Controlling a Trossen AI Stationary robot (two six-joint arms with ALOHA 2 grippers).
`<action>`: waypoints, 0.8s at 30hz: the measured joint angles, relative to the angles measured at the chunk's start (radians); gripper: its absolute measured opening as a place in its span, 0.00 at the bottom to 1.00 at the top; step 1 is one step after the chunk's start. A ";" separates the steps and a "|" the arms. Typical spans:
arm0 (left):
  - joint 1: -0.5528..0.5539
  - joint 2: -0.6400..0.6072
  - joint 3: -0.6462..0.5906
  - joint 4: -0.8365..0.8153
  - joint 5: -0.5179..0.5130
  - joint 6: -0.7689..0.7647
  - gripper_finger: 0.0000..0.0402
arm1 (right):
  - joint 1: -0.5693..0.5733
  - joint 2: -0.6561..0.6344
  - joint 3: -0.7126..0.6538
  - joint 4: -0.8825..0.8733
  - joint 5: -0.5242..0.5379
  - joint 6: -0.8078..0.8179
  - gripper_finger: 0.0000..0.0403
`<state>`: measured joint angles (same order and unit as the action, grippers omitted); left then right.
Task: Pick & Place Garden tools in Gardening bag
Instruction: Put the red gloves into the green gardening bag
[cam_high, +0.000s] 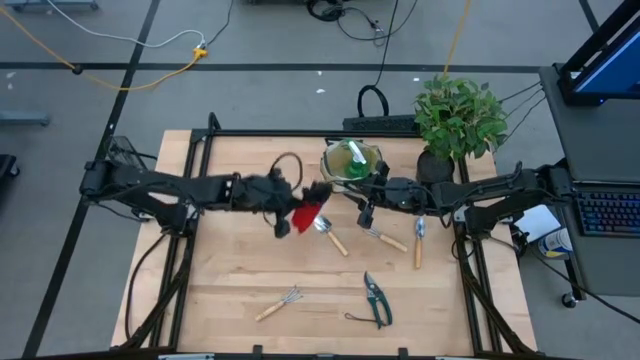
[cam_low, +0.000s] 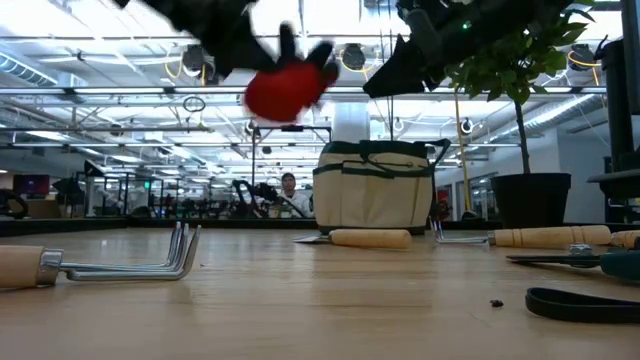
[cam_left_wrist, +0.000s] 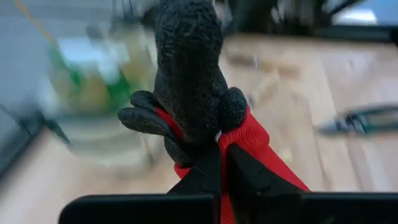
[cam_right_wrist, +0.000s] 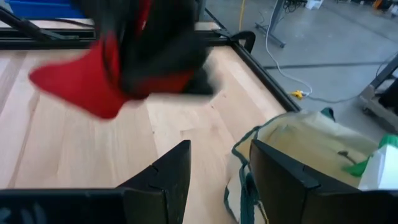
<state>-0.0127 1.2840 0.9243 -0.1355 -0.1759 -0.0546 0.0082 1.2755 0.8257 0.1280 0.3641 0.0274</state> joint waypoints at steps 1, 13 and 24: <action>0.012 0.002 0.034 -0.001 0.000 0.042 0.02 | 0.000 0.000 0.000 -0.011 0.000 0.013 0.39; 0.171 0.172 0.276 0.147 0.000 0.417 0.02 | 0.000 0.000 0.000 -0.133 0.000 0.126 0.38; 0.279 0.415 0.284 0.366 0.003 0.493 0.02 | 0.000 0.000 0.000 -0.173 0.000 0.163 0.38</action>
<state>0.2665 1.6990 1.2083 0.2309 -0.1732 0.4387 0.0082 1.2755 0.8255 -0.0446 0.3643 0.1906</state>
